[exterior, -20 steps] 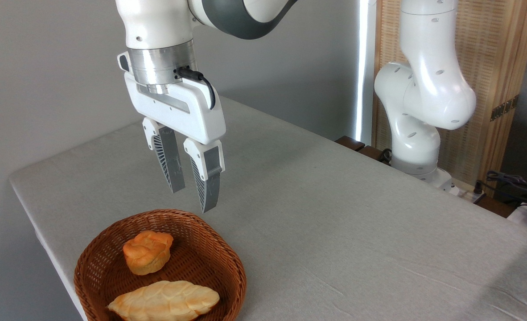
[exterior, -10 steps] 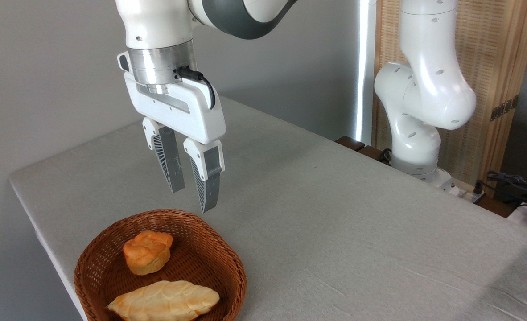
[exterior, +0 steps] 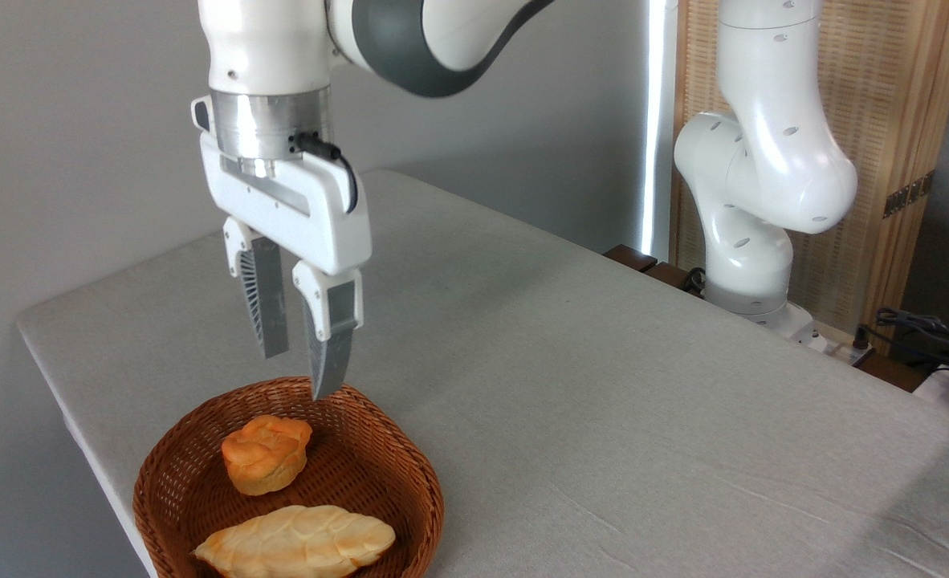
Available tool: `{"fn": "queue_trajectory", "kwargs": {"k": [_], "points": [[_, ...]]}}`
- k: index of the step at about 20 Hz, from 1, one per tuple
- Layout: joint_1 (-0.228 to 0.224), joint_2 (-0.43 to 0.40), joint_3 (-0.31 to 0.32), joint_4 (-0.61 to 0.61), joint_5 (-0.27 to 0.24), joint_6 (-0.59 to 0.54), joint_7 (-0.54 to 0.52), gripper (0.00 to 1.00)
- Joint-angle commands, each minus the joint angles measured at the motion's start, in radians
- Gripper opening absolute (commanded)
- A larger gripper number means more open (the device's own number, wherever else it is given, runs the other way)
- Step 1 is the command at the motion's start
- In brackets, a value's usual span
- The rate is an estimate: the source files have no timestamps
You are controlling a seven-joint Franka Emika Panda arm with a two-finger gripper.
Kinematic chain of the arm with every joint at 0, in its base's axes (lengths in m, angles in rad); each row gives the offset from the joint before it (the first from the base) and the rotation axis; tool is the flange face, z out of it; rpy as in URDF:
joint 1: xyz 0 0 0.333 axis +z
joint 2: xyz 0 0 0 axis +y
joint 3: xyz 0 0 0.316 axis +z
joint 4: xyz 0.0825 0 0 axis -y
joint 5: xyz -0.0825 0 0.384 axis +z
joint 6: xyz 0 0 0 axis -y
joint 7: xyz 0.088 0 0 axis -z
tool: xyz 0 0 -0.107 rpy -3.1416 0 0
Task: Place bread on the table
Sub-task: 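Lower the open gripper down onto the small golden bun, then close the gripper fingers around the small golden bun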
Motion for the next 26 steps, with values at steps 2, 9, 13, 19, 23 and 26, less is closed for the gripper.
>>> {"fn": "queue_trajectory", "kwargs": {"k": [2,9,13,19,23,26], "points": [[-0.010,-0.007,-0.020,-0.099,-0.013,0.156,-0.013,1.00],[-0.010,0.024,-0.055,-0.180,-0.013,0.303,-0.013,1.00],[-0.010,0.050,-0.063,-0.188,-0.012,0.350,-0.013,1.00],[-0.010,0.102,-0.086,-0.188,0.000,0.449,-0.010,1.00],[-0.007,0.105,-0.086,-0.186,0.000,0.451,0.055,1.00],[-0.005,0.105,-0.086,-0.186,0.002,0.449,0.074,1.00]]}}
